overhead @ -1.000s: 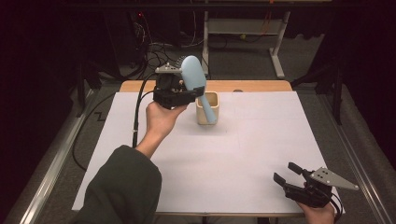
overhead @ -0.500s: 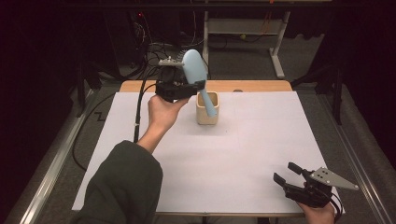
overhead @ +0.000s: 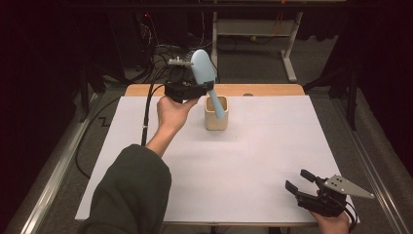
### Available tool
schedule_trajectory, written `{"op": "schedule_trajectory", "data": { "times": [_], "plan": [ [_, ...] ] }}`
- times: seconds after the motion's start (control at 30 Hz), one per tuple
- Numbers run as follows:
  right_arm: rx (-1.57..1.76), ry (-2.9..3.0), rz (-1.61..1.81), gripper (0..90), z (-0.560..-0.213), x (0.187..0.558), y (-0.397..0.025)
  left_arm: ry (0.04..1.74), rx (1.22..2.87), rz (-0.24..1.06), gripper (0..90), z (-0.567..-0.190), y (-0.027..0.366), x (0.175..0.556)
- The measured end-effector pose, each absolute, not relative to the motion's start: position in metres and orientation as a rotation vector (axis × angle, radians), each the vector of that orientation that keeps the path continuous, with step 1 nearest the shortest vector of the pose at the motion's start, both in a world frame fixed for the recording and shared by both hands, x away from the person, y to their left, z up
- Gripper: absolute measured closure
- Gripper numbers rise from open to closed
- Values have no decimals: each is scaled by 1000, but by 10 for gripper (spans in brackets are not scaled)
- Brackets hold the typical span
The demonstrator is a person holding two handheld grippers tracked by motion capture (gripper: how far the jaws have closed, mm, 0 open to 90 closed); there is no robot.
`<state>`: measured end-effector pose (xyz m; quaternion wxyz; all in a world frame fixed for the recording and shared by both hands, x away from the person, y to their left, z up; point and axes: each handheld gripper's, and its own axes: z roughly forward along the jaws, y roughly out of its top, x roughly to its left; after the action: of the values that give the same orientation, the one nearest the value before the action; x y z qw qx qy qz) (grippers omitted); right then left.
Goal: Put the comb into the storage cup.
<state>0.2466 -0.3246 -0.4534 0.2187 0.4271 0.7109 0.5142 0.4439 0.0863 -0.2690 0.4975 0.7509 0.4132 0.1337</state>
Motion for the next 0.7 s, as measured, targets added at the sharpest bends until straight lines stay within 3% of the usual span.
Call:
{"op": "schedule_trajectory", "data": {
  "times": [0.7],
  "plan": [
    [1180,1968,1425,263,-453,246,-325,1069,1802,361,537,-272,79,465]
  ]
}}
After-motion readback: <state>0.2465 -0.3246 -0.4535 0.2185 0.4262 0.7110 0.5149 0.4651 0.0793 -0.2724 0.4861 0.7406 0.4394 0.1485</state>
